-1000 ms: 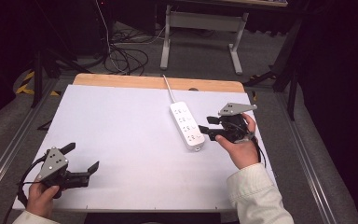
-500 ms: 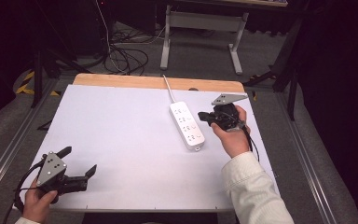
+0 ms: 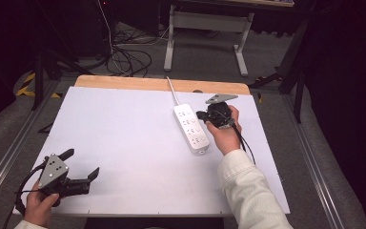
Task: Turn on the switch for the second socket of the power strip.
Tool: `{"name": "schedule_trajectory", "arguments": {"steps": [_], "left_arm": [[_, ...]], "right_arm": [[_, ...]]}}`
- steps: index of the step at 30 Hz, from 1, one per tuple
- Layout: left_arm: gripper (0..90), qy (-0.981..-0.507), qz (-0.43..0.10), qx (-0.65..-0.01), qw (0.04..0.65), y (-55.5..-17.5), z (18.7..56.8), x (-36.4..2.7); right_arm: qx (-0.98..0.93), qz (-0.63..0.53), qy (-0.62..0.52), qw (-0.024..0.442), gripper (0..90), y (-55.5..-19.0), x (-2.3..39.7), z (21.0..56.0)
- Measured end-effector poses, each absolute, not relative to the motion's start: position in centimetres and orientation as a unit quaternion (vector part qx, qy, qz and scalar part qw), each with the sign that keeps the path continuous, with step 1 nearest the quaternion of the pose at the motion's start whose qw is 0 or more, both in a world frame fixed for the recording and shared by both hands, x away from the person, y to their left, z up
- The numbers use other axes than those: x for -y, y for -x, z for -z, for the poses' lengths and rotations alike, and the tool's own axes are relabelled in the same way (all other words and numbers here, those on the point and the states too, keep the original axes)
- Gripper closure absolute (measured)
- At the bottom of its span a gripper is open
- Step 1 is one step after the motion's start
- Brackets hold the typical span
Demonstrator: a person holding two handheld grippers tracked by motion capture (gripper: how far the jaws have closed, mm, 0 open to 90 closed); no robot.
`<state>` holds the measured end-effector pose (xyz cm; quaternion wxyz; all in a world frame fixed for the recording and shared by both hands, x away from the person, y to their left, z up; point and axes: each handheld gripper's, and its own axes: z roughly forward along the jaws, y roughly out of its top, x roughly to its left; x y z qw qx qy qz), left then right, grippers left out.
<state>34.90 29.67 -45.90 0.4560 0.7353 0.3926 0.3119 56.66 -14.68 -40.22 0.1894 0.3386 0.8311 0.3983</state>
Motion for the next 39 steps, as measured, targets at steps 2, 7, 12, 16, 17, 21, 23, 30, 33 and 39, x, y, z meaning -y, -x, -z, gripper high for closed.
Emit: {"name": "schedule_trajectory", "arguments": {"steps": [2,7,12,16,17,21,23,30,33,39], "left_arm": [[0.4,-0.736,-0.313,-0.392,0.456,-34.9,45.9,-29.7],[0.4,-0.736,-0.313,-0.391,0.455,-34.9,45.9,-29.7],[0.4,-0.737,-0.312,-0.390,0.456,-34.9,45.9,-29.6],[0.4,-0.737,-0.315,-0.388,0.454,-34.9,45.8,-29.7],[0.4,-0.737,-0.315,-0.388,0.454,-34.9,45.8,-29.7],[0.4,-0.738,-0.314,-0.388,0.454,-34.9,45.8,-29.6],[0.4,-0.737,-0.312,-0.390,0.456,-34.8,45.8,-29.6],[0.4,-0.738,-0.312,-0.388,0.455,-34.9,45.9,-29.6],[0.4,-0.738,-0.312,-0.389,0.455,-34.9,45.9,-29.6],[0.4,-0.738,-0.312,-0.389,0.454,-34.9,45.9,-29.6]], "right_arm": [[-0.831,-0.398,-0.340,0.190,90.0,-56.9,14.5,40.5],[-0.836,-0.387,-0.334,0.200,90.0,-57.9,13.9,41.8],[-0.836,-0.384,-0.332,0.208,90.0,-58.6,13.5,42.7],[-0.835,-0.382,-0.338,0.206,90.0,-59.0,13.3,43.3],[-0.835,-0.382,-0.339,0.206,90.0,-59.1,13.3,43.5],[-0.833,-0.379,-0.352,0.198,90.0,-59.6,13.4,44.3],[-0.833,-0.378,-0.354,0.196,90.0,-59.7,13.4,44.4],[-0.833,-0.371,-0.360,0.196,90.0,-60.0,13.2,45.1],[-0.834,-0.369,-0.361,0.195,90.0,-60.1,13.2,45.3],[-0.836,-0.366,-0.362,0.192,90.0,-60.1,13.0,45.5]]}}
